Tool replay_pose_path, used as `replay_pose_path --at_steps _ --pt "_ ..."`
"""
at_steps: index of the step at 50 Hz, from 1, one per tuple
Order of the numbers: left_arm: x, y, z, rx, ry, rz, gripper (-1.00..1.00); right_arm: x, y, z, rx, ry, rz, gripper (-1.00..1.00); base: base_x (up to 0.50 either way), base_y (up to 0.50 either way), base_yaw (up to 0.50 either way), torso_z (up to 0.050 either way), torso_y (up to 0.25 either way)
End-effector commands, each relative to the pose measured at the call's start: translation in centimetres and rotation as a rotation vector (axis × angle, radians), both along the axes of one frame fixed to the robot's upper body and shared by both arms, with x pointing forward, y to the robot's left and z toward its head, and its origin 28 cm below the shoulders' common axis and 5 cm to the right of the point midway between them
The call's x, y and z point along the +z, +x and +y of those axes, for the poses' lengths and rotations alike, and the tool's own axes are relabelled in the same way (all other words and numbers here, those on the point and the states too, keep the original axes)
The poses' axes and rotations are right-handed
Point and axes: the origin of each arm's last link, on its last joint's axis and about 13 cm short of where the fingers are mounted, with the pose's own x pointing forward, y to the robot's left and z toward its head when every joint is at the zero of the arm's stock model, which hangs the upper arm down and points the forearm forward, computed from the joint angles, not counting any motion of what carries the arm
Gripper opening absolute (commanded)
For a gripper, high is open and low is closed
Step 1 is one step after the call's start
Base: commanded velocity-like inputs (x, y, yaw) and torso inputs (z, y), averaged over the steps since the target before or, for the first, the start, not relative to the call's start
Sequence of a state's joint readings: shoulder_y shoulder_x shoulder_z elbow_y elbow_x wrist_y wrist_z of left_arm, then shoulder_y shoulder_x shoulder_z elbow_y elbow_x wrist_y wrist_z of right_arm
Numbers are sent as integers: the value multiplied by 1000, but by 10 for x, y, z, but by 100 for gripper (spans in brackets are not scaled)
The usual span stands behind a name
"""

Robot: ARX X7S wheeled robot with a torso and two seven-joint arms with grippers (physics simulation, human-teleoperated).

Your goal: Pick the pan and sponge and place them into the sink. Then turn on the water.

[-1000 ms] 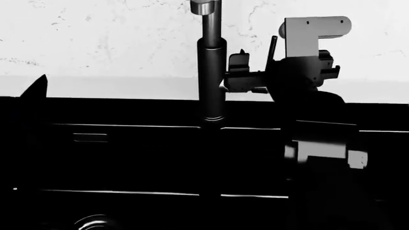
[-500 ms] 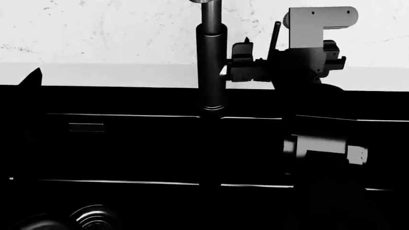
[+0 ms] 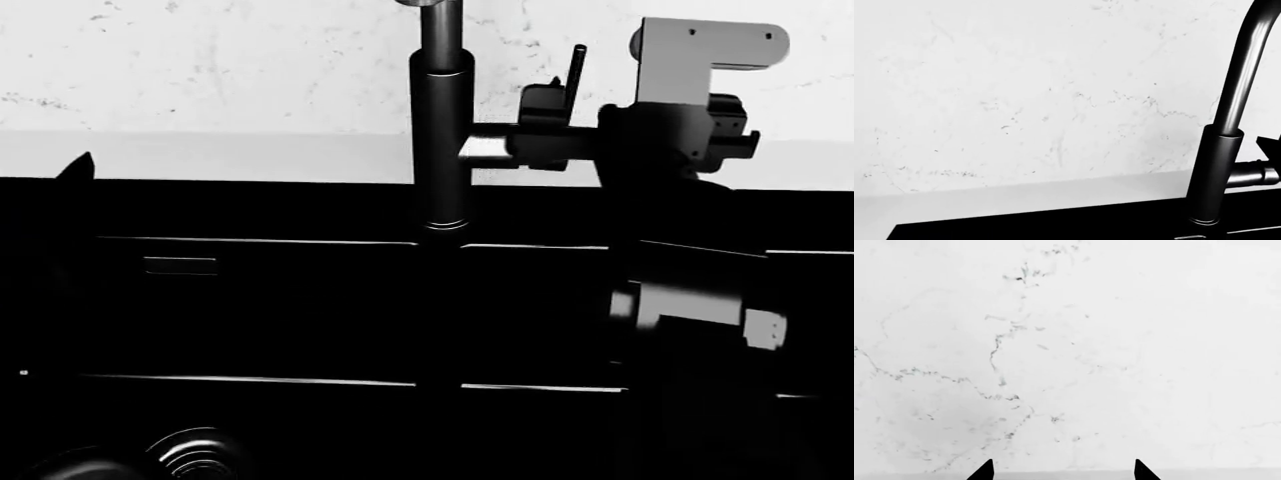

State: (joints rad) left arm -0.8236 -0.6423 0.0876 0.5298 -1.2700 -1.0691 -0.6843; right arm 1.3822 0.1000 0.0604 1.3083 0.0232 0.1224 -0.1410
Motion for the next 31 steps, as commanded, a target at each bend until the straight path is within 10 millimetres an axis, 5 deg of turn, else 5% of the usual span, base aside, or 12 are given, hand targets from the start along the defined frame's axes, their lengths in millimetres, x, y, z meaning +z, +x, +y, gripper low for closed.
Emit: replay_pose_path --at_steps 1,31 --pt "-2 1 -2 5 4 9 100 -2 -1 -5 -41 18 10 100 0 0 0 0 0" --pt "-1 -2 3 14 8 14 100 -8 -3 -16 -79 44 21 100 0 0 0 0 0"
